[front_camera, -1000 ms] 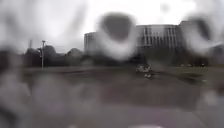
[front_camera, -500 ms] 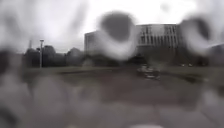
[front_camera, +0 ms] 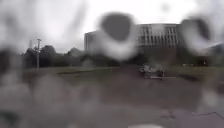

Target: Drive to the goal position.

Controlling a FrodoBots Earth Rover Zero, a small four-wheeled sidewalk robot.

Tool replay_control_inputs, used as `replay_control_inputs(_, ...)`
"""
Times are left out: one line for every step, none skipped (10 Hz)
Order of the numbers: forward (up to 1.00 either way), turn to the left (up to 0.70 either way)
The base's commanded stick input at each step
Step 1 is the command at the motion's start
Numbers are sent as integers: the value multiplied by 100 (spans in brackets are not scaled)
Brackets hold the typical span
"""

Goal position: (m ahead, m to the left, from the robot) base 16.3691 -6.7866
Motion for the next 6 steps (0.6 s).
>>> replay_control_inputs(100, -39)
replay_control_inputs(100, -14)
replay_control_inputs(100, 0)
replay_control_inputs(100, 0)
replay_control_inputs(100, 0)
replay_control_inputs(100, 0)
